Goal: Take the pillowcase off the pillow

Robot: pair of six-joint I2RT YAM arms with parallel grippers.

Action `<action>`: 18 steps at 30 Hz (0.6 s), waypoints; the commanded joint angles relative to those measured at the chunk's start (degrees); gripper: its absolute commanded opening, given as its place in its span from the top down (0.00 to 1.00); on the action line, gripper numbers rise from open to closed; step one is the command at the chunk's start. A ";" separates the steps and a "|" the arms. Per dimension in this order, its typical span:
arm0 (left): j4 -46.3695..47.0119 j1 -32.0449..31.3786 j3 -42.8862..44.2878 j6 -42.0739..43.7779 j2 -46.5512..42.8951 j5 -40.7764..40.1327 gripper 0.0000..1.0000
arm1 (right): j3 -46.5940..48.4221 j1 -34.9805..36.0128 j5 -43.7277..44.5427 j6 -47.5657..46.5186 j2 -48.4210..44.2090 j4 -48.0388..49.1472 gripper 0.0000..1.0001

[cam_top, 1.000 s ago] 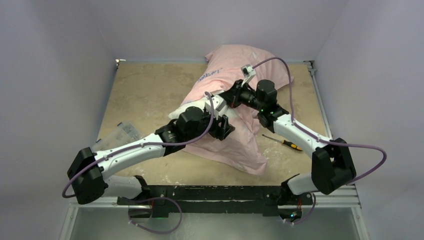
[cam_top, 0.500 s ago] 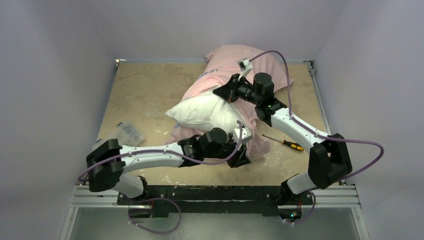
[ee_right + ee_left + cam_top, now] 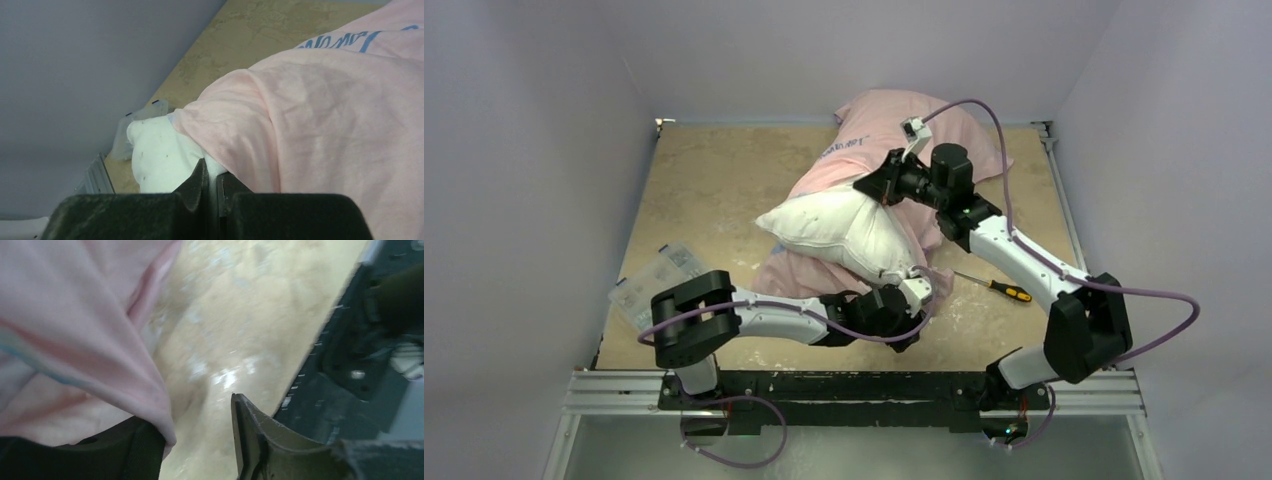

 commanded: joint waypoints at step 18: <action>9.94 -2.09 -13.91 -1.43 -26.53 0.65 0.38 | -2.06 -1.14 6.33 -2.20 -9.65 8.89 1.00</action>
